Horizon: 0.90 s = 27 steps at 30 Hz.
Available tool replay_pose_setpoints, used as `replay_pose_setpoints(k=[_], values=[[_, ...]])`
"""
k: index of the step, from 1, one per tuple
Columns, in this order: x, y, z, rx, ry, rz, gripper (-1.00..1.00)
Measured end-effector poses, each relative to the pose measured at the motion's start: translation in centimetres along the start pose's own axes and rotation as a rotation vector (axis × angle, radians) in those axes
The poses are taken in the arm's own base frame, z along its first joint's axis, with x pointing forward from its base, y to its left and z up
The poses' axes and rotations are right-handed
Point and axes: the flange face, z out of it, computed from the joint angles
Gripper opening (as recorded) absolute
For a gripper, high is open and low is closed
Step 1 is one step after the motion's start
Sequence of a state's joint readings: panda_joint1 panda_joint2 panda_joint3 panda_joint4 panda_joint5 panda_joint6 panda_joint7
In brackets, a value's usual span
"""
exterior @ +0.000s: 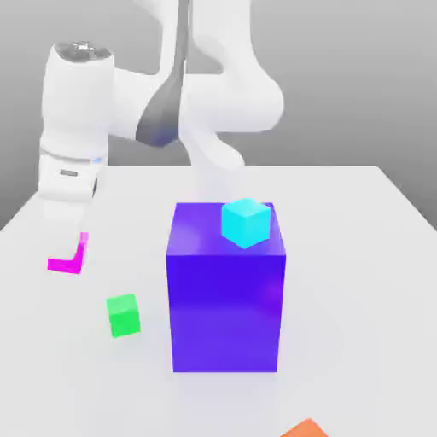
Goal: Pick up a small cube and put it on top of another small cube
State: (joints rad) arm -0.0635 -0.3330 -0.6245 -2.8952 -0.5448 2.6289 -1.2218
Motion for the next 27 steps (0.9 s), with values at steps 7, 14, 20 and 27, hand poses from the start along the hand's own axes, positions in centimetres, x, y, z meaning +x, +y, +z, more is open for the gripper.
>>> replay_pose_setpoints(k=[7,14,20,27], values=[[2.3,-2.5,2.3,0.106,0.135,-0.075,-1.0],[3.4,-2.4,3.8,0.129,0.186,-0.085,-1.0],[3.5,-2.3,5.5,0.118,0.186,-0.073,-1.0],[2.4,-2.7,7.7,0.08,0.123,-0.053,-1.0]])
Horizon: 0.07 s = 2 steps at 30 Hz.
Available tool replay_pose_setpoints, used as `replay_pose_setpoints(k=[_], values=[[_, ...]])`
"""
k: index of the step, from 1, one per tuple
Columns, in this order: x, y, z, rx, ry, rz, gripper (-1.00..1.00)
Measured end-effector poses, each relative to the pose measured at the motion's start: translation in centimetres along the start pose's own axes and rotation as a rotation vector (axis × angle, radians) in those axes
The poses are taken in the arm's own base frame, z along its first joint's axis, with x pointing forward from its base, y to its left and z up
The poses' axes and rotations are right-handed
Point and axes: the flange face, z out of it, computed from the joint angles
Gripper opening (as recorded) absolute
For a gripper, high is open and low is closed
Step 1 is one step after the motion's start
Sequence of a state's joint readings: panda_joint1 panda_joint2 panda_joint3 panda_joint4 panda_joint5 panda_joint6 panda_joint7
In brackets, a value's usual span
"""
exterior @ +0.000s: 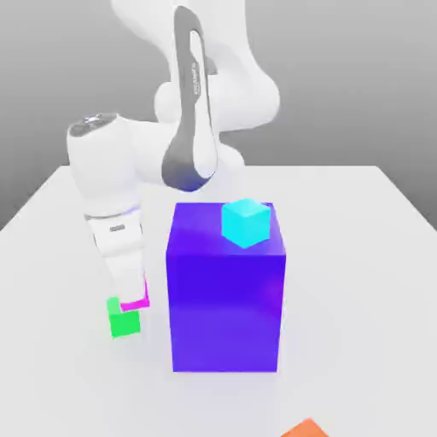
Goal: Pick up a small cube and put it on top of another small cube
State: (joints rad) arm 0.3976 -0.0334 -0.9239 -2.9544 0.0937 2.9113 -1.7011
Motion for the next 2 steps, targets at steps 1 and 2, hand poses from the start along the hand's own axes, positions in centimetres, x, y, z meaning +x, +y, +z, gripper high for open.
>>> replay_pose_setpoints(k=[1,2], values=[[-0.31,-0.09,0.28,-0.006,-0.015,0.003,-1.0],[-0.62,-0.2,0.54,-0.013,-0.031,0.006,1.0]])
